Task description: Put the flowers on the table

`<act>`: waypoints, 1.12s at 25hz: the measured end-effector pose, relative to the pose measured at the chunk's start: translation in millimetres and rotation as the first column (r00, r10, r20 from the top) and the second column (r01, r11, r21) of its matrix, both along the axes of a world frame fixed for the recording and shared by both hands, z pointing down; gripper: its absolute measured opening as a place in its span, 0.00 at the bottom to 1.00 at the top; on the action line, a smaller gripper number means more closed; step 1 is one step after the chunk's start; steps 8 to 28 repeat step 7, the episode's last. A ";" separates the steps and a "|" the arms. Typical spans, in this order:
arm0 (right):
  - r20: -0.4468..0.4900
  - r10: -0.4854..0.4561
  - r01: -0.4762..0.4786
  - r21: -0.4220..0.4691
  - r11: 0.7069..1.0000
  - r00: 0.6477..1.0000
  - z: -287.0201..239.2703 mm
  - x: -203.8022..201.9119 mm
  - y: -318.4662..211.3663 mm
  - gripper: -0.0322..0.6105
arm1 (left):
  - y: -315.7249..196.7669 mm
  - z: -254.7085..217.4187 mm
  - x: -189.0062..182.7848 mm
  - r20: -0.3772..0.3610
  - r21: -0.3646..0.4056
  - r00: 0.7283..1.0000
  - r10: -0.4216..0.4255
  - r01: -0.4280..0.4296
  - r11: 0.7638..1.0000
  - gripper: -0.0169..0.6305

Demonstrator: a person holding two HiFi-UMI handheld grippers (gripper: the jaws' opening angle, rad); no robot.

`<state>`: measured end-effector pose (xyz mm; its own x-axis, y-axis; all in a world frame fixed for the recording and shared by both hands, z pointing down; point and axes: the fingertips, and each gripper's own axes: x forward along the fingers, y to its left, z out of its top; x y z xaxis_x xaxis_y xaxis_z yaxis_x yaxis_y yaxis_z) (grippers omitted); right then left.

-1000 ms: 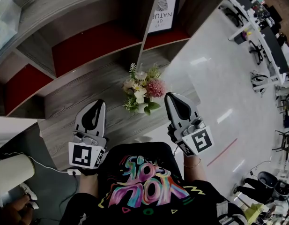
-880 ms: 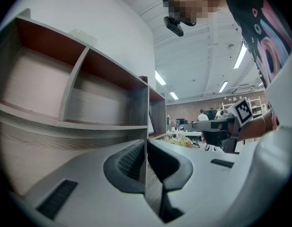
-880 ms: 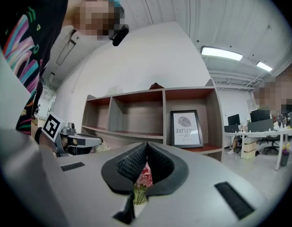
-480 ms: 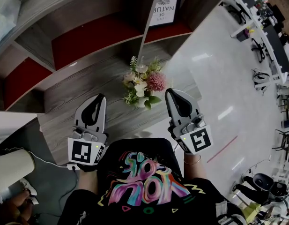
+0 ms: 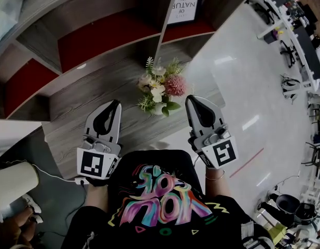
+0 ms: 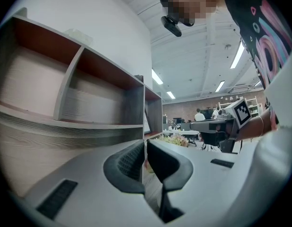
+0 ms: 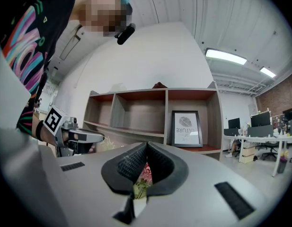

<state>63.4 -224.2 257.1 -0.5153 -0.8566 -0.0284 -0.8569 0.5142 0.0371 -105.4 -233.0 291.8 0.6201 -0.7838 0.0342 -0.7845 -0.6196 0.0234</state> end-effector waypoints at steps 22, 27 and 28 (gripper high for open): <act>-0.022 0.021 -0.021 -0.001 1.000 1.000 -8.3 1.6 6.0 0.07 | 2.2 -9.5 9.2 0.000 0.017 0.998 0.060 -0.060 0.998 0.08; -0.022 0.021 -0.021 -0.001 1.000 1.000 -8.3 1.6 6.0 0.07 | 2.2 -9.5 9.2 0.000 0.017 0.998 0.060 -0.060 0.998 0.08; -0.022 0.021 -0.021 -0.001 1.000 1.000 -8.3 1.6 6.0 0.07 | 2.2 -9.5 9.2 0.000 0.017 0.998 0.060 -0.060 0.998 0.08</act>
